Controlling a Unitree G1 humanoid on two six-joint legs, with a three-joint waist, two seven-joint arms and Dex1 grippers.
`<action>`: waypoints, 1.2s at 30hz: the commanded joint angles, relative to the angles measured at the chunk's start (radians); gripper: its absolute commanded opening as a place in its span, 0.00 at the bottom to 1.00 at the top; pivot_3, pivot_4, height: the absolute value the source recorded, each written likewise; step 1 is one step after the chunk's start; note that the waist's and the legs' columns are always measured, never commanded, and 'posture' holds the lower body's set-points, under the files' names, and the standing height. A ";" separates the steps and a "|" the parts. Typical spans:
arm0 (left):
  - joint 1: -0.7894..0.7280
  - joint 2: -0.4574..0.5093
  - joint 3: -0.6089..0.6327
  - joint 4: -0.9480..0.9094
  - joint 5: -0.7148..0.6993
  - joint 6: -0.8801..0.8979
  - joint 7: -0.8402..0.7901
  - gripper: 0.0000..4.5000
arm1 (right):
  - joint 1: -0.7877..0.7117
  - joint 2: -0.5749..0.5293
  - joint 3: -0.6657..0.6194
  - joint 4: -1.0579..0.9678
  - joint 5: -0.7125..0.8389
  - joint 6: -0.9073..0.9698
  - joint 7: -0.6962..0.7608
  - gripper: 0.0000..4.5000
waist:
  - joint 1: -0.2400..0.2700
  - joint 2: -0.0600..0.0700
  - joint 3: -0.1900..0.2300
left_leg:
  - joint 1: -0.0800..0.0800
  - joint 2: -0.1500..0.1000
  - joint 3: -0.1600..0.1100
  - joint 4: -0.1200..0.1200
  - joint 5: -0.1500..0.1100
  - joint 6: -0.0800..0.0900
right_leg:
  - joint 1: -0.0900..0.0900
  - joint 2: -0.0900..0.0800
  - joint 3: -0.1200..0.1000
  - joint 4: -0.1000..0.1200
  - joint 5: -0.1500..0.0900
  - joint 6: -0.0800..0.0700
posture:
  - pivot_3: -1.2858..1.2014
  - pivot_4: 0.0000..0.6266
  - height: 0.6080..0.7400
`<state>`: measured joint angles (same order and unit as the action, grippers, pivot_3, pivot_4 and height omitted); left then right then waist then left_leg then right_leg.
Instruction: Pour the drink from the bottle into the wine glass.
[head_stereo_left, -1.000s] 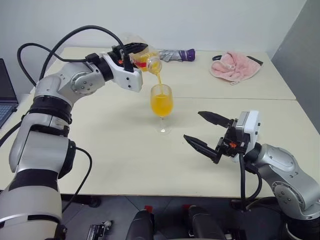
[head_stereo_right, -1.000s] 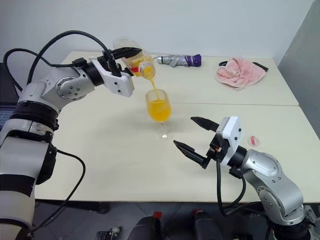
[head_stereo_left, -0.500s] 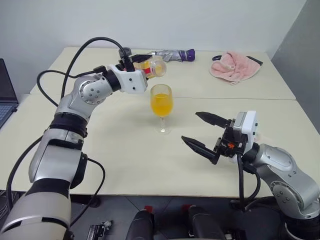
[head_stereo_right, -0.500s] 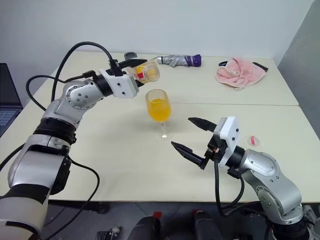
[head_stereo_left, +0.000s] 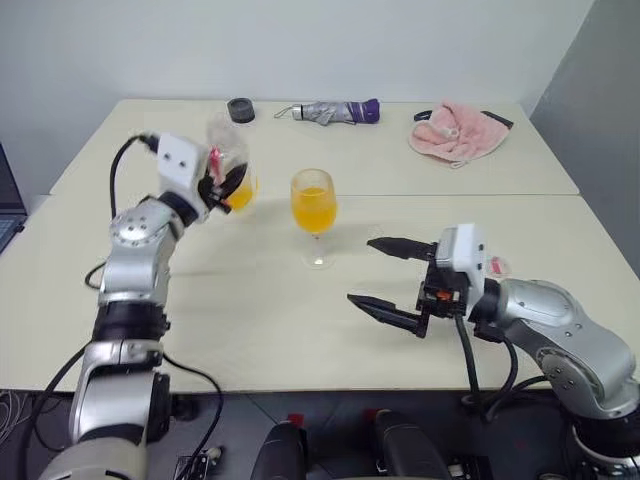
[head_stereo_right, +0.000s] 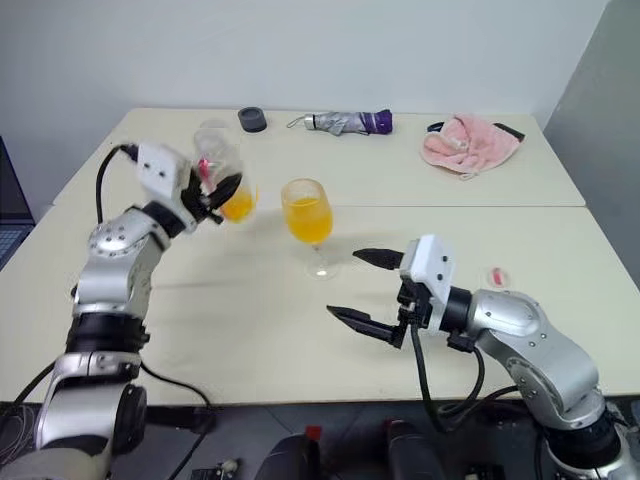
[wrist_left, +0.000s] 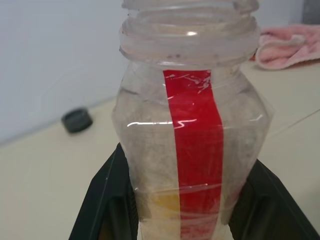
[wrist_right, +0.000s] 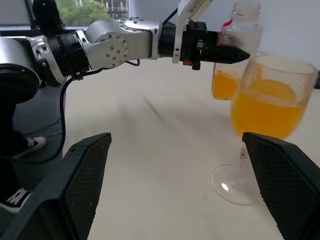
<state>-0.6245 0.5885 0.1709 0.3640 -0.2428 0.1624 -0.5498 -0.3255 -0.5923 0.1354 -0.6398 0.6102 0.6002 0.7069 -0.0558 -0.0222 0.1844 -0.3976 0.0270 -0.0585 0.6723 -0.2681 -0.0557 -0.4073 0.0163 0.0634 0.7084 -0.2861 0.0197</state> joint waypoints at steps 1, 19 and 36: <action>0.045 0.035 0.086 -0.063 -0.039 0.027 0.014 0.39 | -0.029 -0.007 0.011 0.011 -0.006 -0.017 0.046 1.00 | 0.003 0.000 0.000 | 0.000 0.000 0.000 0.002 0.000 0.000 | 0.000 0.000 0.000 0.000 0.000 0.000 | 0.52 0.24 1.00; 0.148 -0.021 0.145 0.024 -0.033 0.002 0.075 0.39 | -0.070 0.008 0.022 0.059 -0.016 -0.034 0.137 1.00 | 0.024 -0.001 0.000 | 0.000 0.000 0.000 0.006 0.000 0.000 | 0.002 0.000 0.000 0.003 0.000 0.000 | 0.52 0.24 1.00; 0.225 -0.047 0.164 -0.088 -0.055 -0.026 0.110 0.99 | -0.146 0.036 0.008 0.090 0.000 -0.005 0.106 1.00 | 0.024 -0.001 0.000 | 0.000 0.000 0.000 0.005 0.000 0.000 | 0.002 -0.001 0.000 0.003 0.000 0.000 | 0.52 0.24 1.00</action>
<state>-0.3988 0.5417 0.3179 0.3197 -0.2904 0.1584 -0.4460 -0.4519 -0.5643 0.1711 -0.5418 0.6029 0.5997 0.8192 -0.0318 -0.0230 0.1839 -0.3977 0.0269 -0.0588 0.6775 -0.2683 -0.0555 -0.4056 0.0158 0.0633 0.7111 -0.2860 0.0201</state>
